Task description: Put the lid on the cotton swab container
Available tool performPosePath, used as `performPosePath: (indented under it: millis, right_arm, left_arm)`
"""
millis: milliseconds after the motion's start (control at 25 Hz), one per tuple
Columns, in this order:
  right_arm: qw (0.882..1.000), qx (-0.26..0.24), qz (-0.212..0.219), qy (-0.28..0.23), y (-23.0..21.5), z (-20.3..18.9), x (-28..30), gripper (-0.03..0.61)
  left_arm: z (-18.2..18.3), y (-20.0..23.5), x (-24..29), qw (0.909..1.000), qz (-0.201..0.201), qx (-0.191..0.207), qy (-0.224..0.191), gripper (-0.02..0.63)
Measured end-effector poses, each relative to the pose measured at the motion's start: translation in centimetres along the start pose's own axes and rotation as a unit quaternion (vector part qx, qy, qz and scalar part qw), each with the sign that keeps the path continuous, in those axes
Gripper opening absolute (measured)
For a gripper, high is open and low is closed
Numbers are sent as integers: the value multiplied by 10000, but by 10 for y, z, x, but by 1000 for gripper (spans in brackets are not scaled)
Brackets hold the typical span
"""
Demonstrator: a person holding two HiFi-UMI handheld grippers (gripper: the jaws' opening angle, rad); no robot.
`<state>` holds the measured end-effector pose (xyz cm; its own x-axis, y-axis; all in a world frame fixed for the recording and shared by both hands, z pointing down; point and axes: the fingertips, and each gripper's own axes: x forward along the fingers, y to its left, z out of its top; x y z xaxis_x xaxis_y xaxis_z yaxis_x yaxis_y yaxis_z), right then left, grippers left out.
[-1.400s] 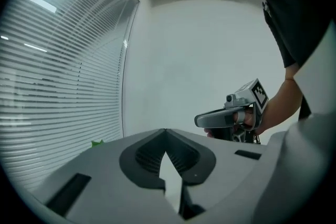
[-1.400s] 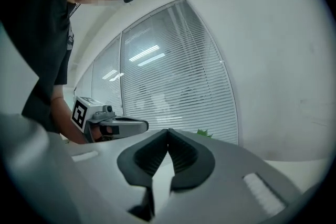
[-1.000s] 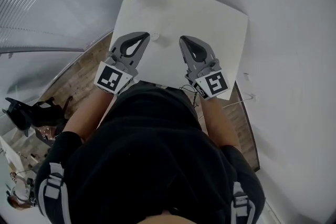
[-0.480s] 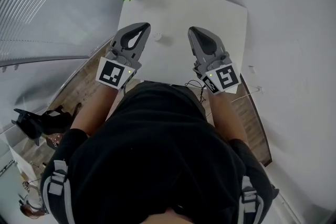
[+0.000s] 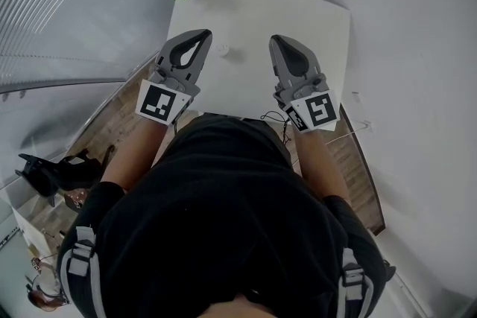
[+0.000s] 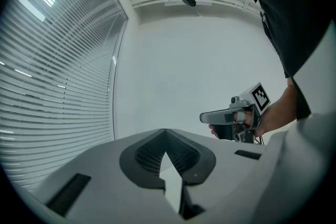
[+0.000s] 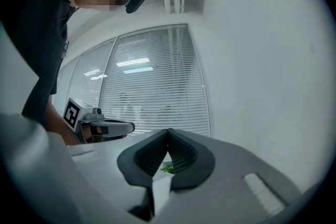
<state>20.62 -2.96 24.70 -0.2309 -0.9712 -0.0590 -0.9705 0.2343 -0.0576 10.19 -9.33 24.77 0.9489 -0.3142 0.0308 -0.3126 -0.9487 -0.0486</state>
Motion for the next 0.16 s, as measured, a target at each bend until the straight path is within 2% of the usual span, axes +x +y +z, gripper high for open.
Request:
performPosePath:
  millis: [160]
  right_arm:
    - [9999, -35, -101, -15, -3, 1, 0, 11]
  left_arm:
    - [-1, 2, -1, 10000, 43, -23, -4, 9]
